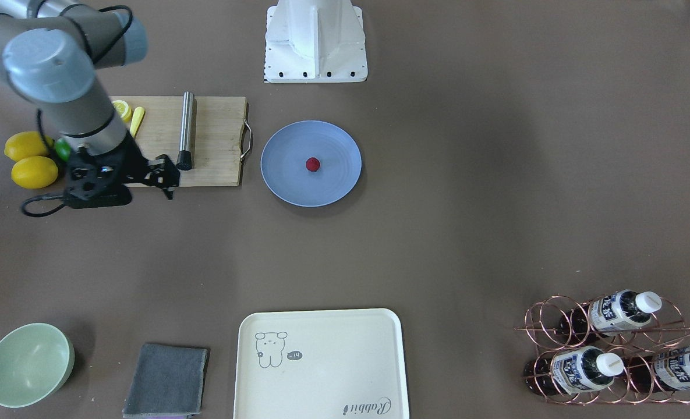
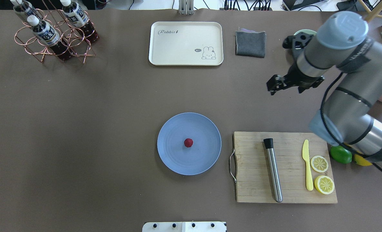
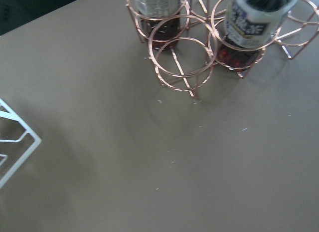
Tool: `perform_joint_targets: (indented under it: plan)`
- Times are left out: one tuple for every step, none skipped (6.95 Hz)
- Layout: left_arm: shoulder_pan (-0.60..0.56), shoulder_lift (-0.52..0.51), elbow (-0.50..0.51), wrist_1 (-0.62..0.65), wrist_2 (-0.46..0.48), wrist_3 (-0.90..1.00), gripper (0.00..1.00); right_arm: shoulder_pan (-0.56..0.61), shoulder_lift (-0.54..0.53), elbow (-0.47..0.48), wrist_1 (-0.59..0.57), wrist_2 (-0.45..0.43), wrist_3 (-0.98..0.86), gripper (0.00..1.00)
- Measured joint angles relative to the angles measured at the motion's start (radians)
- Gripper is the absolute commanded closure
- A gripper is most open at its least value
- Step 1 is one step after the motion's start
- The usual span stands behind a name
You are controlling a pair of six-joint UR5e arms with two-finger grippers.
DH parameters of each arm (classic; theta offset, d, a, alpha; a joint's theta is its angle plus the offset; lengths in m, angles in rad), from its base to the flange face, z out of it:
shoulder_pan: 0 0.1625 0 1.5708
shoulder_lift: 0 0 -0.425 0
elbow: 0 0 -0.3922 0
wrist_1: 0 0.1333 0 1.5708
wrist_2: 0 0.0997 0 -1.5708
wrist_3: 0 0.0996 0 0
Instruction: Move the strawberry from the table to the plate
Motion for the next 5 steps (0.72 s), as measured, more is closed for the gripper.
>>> perform_joint_targets:
  plan:
    - [-0.009, 0.005, 0.001, 0.018, 0.002, 0.002, 0.02, 0.114, -0.075, -0.003, 0.0, 0.076, -0.136, 0.0]
    - [-0.013, 0.007, 0.008, 0.026, 0.002, 0.0, 0.02, 0.232, -0.148, -0.006, -0.001, 0.146, -0.265, 0.0]
    - [-0.015, 0.006, 0.021, 0.029, 0.001, -0.001, 0.02, 0.333, -0.208, -0.012, -0.001, 0.195, -0.368, 0.0]
    - [-0.015, 0.002, 0.04, 0.03, -0.012, -0.001, 0.02, 0.429, -0.257, -0.031, -0.001, 0.222, -0.472, 0.0]
    - [-0.016, 0.003, 0.064, 0.031, -0.039, -0.002, 0.02, 0.515, -0.286, -0.069, -0.002, 0.233, -0.576, 0.0]
